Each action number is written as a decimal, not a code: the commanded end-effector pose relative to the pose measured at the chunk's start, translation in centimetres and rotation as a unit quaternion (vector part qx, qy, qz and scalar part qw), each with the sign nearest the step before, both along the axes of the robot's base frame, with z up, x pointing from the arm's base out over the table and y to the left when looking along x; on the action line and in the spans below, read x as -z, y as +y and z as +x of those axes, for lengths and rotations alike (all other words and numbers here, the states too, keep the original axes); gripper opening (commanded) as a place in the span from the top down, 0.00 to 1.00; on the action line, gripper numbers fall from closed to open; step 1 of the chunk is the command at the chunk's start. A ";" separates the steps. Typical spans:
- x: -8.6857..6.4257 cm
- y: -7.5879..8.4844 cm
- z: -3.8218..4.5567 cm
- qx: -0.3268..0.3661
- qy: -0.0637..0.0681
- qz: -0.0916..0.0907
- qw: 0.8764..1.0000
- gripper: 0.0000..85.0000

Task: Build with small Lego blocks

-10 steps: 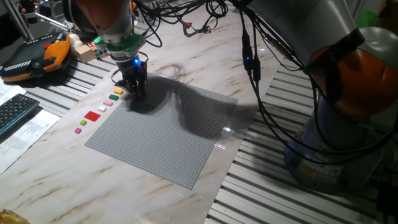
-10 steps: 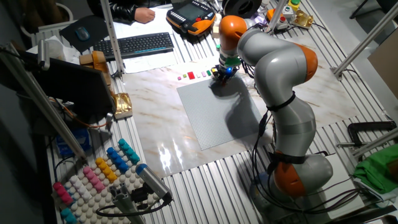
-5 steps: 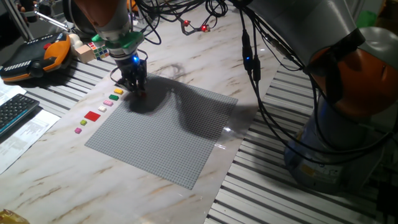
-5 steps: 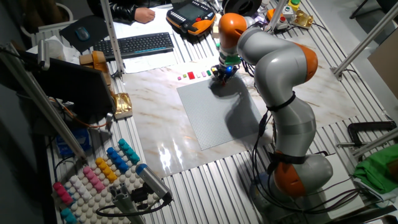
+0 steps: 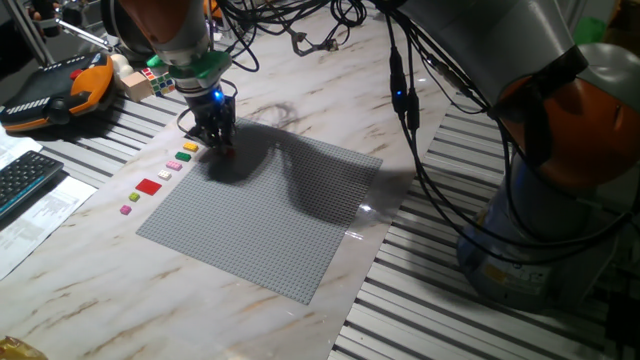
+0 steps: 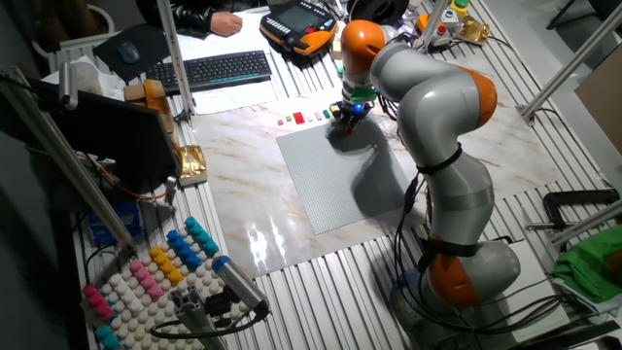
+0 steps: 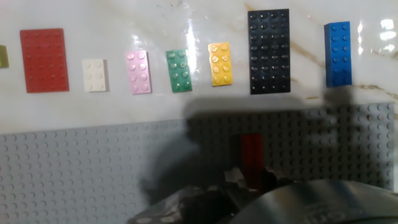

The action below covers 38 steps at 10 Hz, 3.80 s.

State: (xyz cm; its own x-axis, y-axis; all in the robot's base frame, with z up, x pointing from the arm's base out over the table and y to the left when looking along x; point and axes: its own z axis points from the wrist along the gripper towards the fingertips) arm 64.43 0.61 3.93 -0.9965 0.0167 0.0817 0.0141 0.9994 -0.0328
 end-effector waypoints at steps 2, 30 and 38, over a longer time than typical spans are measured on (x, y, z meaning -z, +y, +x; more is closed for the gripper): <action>-0.1 0.0 0.00 -0.002 0.002 0.001 1.000 0.79; -2.4 -4.9 7.60 0.000 -0.026 -0.001 1.000 0.59; -0.8 -6.2 8.10 -0.028 -0.067 -0.035 0.997 0.60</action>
